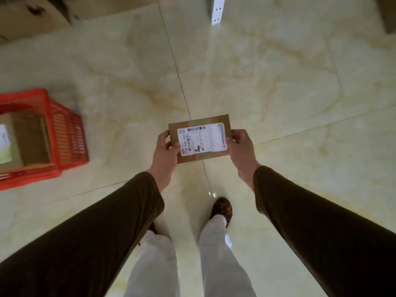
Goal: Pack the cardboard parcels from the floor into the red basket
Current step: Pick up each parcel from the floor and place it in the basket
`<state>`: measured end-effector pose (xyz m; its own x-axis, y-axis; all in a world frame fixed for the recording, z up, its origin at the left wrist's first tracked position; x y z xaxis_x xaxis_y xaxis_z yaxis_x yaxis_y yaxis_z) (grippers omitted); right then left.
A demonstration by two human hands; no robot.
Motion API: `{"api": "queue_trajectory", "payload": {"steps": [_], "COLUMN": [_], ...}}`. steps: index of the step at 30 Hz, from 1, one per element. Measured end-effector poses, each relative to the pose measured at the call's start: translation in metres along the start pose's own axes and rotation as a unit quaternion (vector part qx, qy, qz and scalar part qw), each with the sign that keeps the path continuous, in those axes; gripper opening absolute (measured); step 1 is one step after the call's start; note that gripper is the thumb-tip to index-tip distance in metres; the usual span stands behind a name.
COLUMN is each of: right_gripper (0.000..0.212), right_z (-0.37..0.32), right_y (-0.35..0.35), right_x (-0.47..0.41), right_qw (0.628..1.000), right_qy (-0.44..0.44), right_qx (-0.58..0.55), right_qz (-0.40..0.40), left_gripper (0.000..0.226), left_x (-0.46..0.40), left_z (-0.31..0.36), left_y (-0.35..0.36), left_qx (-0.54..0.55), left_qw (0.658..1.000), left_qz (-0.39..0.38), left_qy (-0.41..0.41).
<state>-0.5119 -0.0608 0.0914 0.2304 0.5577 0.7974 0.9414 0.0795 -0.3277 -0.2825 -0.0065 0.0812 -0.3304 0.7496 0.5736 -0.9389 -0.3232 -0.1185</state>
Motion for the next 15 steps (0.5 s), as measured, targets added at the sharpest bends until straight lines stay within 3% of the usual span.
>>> {"api": "queue_trajectory", "payload": {"steps": [15], "right_gripper": [0.015], "right_z": [-0.009], "right_y": [0.192], "right_x": [0.150], "right_qw": [0.999], "right_qy": [0.000], "right_qx": [-0.013], "right_qz": [-0.043], "left_gripper": [0.045], "left_x": [0.052], "left_z": [0.016], "left_y": [-0.243], "left_qx": [0.038], "left_qw": [0.998], "left_qz": [0.040], "left_qy": [0.014]}}
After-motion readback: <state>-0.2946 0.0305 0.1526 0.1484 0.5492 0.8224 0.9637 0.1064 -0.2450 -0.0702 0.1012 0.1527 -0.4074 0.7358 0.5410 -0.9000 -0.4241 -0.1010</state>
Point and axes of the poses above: each hand's wrist, its own x-axis away from the middle knuckle, its own y-axis out of the palm, z = x × y, the point moved 7 cm from there along -x, towards the middle knuckle, and after that the axes turned 15 degrees about y, right-handed, at the moved point
